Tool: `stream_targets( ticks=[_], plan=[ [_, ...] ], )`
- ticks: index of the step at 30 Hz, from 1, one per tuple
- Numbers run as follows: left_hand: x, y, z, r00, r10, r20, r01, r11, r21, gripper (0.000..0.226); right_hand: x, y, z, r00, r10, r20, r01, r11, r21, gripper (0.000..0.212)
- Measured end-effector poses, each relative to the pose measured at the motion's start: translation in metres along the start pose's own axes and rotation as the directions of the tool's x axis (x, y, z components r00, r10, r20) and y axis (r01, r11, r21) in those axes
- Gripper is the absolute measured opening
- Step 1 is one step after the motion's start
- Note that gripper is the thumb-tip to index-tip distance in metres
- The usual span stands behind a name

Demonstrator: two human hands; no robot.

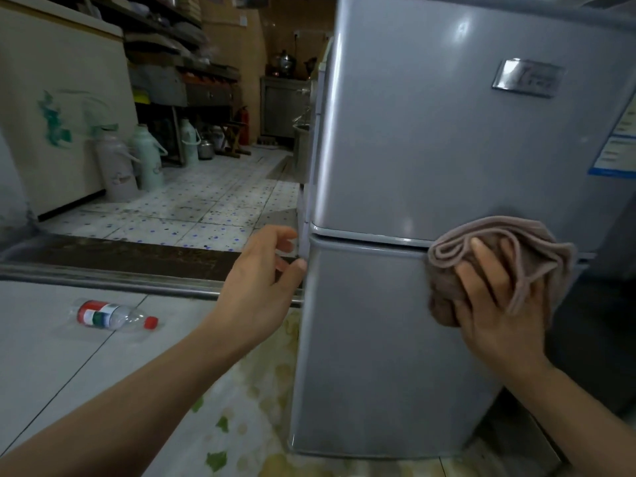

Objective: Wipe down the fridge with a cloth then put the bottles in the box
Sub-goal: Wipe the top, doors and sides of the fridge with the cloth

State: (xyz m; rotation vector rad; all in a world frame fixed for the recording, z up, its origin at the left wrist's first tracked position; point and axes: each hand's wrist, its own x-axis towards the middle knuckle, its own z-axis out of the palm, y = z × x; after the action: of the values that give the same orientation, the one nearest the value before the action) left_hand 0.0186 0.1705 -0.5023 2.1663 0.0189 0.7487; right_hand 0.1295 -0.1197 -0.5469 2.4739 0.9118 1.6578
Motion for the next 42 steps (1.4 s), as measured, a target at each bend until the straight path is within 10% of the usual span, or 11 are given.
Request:
stream_targets(
  ticks=[8, 15, 25, 28, 34, 42],
  plan=[
    [0.016, 0.03, 0.029, 0.996, -0.043, -0.079, 0.036, 0.996, -0.078, 0.023, 0.053, -0.093, 0.003, 0.996, -0.01, -0.086, 0.03, 0.972, 0.234, 0.044],
    [0.017, 0.023, 0.033, 0.992, 0.019, -0.125, -0.023, 0.999, -0.036, 0.018, 0.013, -0.011, 0.005, 0.99, -0.018, -0.137, 0.037, 0.99, 0.138, 0.044],
    [0.019, 0.011, 0.042, 0.98, 0.052, -0.19, -0.057, 0.998, -0.022, 0.012, -0.026, 0.055, 0.01, 0.901, 0.373, -0.223, -0.308, 0.91, 0.276, 0.026],
    [0.017, 0.01, 0.042, 0.972, 0.074, -0.225, -0.076, 0.997, 0.0, 0.011, -0.021, 0.045, 0.011, 0.768, 0.594, -0.24, -0.467, 0.776, 0.425, 0.029],
    [-0.014, -0.017, 0.058, 0.994, -0.013, -0.111, 0.018, 0.999, 0.046, 0.02, -0.067, 0.002, 0.023, 0.655, 0.754, 0.054, -0.703, 0.581, 0.41, 0.064],
    [-0.021, -0.027, 0.063, 0.992, -0.016, -0.121, 0.022, 0.999, 0.048, 0.021, -0.077, -0.007, 0.017, 0.713, 0.677, 0.181, -0.697, 0.657, 0.286, 0.075]
  ],
)
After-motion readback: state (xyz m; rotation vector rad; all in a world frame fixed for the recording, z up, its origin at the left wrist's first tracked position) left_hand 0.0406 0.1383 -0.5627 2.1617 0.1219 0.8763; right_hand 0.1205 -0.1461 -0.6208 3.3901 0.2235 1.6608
